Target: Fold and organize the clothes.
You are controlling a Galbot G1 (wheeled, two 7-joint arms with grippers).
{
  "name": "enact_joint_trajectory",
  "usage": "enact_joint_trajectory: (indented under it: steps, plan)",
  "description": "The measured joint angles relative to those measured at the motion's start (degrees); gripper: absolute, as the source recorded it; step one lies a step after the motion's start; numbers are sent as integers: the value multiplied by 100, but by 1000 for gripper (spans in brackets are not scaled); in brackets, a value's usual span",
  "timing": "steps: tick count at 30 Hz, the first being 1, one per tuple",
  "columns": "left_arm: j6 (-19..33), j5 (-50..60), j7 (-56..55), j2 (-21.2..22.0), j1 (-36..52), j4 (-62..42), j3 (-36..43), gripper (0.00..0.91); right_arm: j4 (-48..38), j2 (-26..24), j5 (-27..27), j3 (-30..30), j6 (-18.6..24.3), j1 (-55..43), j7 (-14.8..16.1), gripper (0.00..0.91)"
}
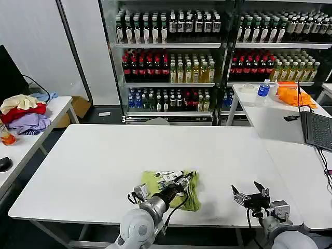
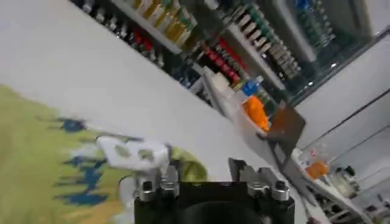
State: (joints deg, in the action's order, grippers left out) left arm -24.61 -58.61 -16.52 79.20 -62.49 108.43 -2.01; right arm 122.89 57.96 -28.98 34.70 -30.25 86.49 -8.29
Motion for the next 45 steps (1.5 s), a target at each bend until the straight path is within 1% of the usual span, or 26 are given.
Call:
enact_joint_trajectory:
  steps: [6,16,21,28,38,39,40,41,42,43,44,45]
  plan:
    - [49,39,25,-150,-70,225,-212,907,-6,-12,-36,24,-10,-37,-2,907]
    - [40,444,51,-838,-561,355,-1060,907,-52,12,-43,17,-9,-106,0,907]
    - [-16,491,104,-1017,-832,324,-1345,907,-39,36,-38,45,-10,-66,-3,907]
    - [-89,529,177,-1045,-958,223,-1463,907,20,37,-31,106,-21,-1,-6,907]
    - [-131,450,232,-869,-875,6,-1359,907,113,64,-10,188,-30,98,-10,907]
    - [-132,418,233,-847,-859,-24,-1353,816,119,66,-1,189,-30,110,-11,907]
    - [-133,379,234,-824,-842,-55,-1347,595,128,70,6,189,-30,121,-10,907]
    - [-133,331,239,-798,-824,-87,-1334,595,134,73,13,189,-30,130,-11,907]
    - [-132,291,244,-774,-810,-115,-1320,322,143,80,17,190,-30,139,-11,907]
    - [-133,250,251,-751,-797,-139,-1310,202,155,90,19,193,-31,145,-11,907]
    - [-138,196,263,-724,-788,-159,-1308,131,163,94,20,198,-33,150,-13,907]
    - [-143,142,269,-703,-786,-175,-1306,81,177,97,21,203,-35,158,-14,907]
